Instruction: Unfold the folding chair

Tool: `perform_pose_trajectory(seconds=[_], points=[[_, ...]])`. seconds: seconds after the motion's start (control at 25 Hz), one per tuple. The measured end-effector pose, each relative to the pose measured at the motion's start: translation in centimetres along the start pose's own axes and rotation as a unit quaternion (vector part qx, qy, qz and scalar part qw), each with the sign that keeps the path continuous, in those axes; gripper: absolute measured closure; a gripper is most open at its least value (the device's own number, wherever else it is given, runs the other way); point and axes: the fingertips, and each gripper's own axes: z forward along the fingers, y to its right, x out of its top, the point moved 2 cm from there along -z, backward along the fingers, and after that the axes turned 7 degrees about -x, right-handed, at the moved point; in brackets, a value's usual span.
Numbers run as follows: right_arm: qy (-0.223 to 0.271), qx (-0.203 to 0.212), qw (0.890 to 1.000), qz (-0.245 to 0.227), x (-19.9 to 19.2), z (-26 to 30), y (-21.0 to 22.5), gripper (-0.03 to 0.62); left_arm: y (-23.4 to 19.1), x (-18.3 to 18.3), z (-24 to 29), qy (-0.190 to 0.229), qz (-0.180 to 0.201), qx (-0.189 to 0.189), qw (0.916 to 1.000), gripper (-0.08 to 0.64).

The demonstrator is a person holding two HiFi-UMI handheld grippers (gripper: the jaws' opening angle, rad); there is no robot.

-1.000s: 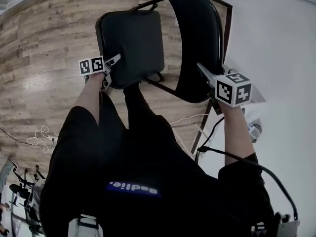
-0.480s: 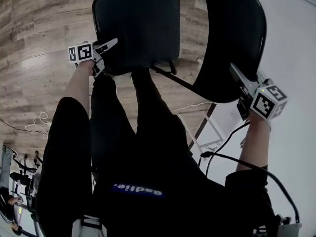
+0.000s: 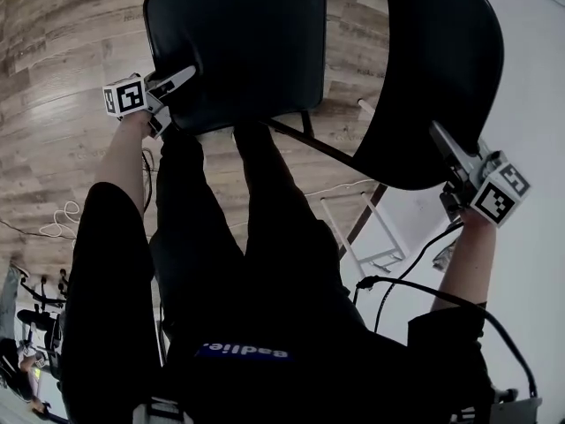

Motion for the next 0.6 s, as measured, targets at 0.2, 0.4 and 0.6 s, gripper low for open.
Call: perform_pose_trajectory(seconds=[0.2,0.4,0.6], points=[[0.005,-0.005,1.0,-0.003,-0.5,-0.4,0.3,0.512,0.4,-0.1,0.1,0.006,0.01,0.014,0.9998,0.228],[0.004,-0.019,1.0,-0.001,-0.6,-0.4,0.1,0.505,-0.4,0.2,-1.9,-0.006,0.019,0.119,0.9927,0.129],[0.004,-0.027,0.999,-0.018,-0.1,-0.2,-0.3,0.503,1.9,0.4,-4.9,0.008,0.023,0.188,0.9819,0.129]])
